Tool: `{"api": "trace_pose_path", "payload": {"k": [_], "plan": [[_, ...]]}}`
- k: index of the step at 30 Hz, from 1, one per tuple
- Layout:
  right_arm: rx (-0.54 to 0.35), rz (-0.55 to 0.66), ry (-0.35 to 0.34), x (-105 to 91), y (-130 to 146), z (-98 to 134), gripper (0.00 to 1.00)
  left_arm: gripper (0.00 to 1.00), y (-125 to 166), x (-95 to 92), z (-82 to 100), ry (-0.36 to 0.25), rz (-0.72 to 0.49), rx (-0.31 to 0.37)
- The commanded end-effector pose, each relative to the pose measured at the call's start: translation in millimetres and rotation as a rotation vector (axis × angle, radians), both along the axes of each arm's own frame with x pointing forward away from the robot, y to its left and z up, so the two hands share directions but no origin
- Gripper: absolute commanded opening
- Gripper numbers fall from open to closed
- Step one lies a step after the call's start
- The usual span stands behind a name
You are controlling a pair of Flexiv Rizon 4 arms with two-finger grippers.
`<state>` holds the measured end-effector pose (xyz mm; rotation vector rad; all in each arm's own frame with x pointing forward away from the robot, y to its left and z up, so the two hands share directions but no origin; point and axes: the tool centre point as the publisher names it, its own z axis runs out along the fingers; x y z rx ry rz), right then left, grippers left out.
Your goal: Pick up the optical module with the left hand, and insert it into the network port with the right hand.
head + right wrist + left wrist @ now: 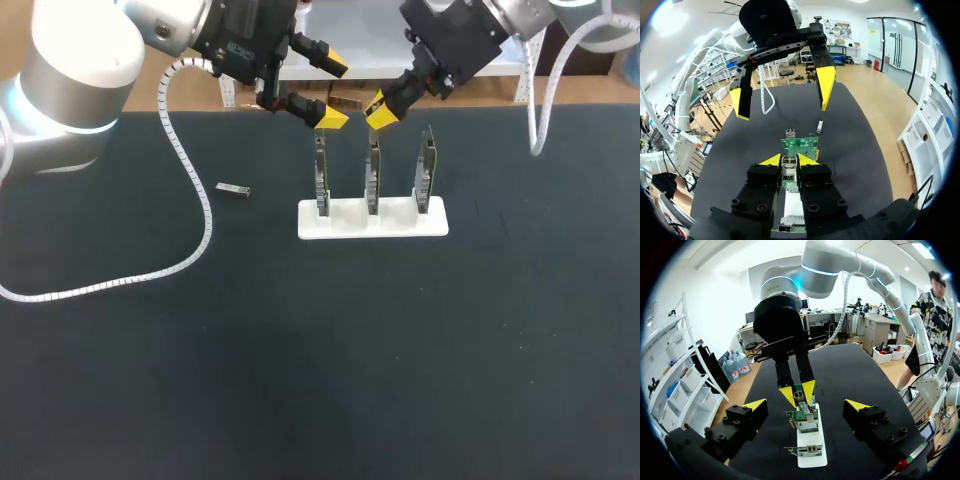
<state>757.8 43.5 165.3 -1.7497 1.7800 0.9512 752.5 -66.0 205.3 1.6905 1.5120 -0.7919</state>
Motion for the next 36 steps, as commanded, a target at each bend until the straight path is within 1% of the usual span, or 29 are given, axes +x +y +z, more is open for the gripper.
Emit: {"api": "trace_pose_path", "payload": {"k": [1, 6, 23, 31, 36], "plan": [[-0.008, -0.023, -0.034, -9.7, -2.3, 7.8, 0.00, 1.00, -0.8, 1.3, 1.3, 0.004, -0.001, 0.007], [-0.014, -0.027, -0.034, -11.7, -3.9, 9.5, 0.00, 1.00, -0.8, 1.3, 1.3, 0.004, -0.001, 0.007], [-0.011, -0.031, 0.007, -13.8, -6.4, -3.1, 0.00, 1.00, -0.8, 1.3, 1.3, 0.004, -0.001, 0.007], [-0.015, -0.027, 0.014, -12.1, -7.8, -3.2, 0.00, 1.00, -0.8, 1.3, 1.3, 0.004, -0.001, 0.007], [-0.023, -0.015, 0.009, -8.4, -6.9, 1.5, 0.00, 1.00, -0.8, 1.3, 1.3, 0.004, -0.001, 0.007]]}}
